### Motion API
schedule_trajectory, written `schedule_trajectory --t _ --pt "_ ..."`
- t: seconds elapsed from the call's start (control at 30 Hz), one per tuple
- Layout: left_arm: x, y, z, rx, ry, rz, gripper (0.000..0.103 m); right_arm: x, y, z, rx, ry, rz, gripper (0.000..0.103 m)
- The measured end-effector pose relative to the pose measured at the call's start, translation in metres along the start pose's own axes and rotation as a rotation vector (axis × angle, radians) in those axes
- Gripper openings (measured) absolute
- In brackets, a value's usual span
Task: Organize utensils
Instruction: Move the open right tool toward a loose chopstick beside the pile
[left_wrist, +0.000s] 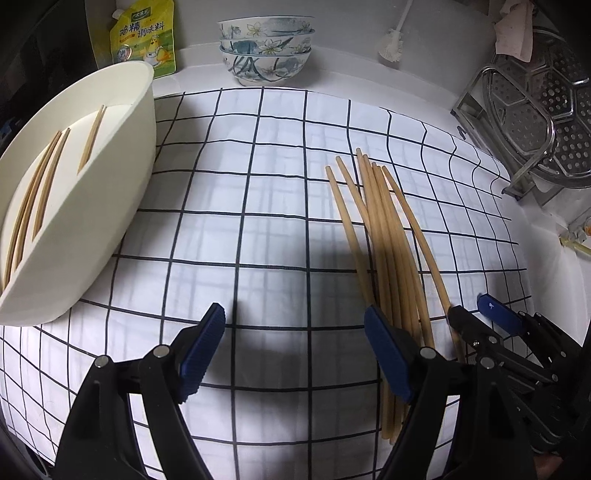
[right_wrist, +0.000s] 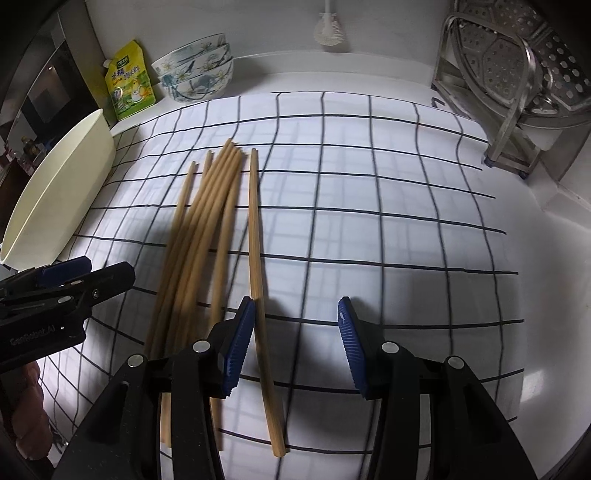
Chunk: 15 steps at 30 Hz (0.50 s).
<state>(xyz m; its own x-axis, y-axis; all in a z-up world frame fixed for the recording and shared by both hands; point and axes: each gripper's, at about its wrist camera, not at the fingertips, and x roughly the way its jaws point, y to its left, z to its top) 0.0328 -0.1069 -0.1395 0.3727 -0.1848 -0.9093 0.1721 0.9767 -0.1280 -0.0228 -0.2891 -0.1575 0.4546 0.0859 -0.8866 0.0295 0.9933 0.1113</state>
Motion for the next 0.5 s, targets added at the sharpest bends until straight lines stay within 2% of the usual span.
schedule_trajectory --t 0.2,0.5 --pt "0.006 -0.007 0.001 0.001 -0.007 0.007 0.076 -0.003 -0.018 0.0 0.029 -0.003 -0.023 0.044" --pt "0.016 -0.017 0.004 0.019 -0.011 0.034 0.077 -0.006 -0.017 -0.001 0.019 -0.015 -0.016 0.044"
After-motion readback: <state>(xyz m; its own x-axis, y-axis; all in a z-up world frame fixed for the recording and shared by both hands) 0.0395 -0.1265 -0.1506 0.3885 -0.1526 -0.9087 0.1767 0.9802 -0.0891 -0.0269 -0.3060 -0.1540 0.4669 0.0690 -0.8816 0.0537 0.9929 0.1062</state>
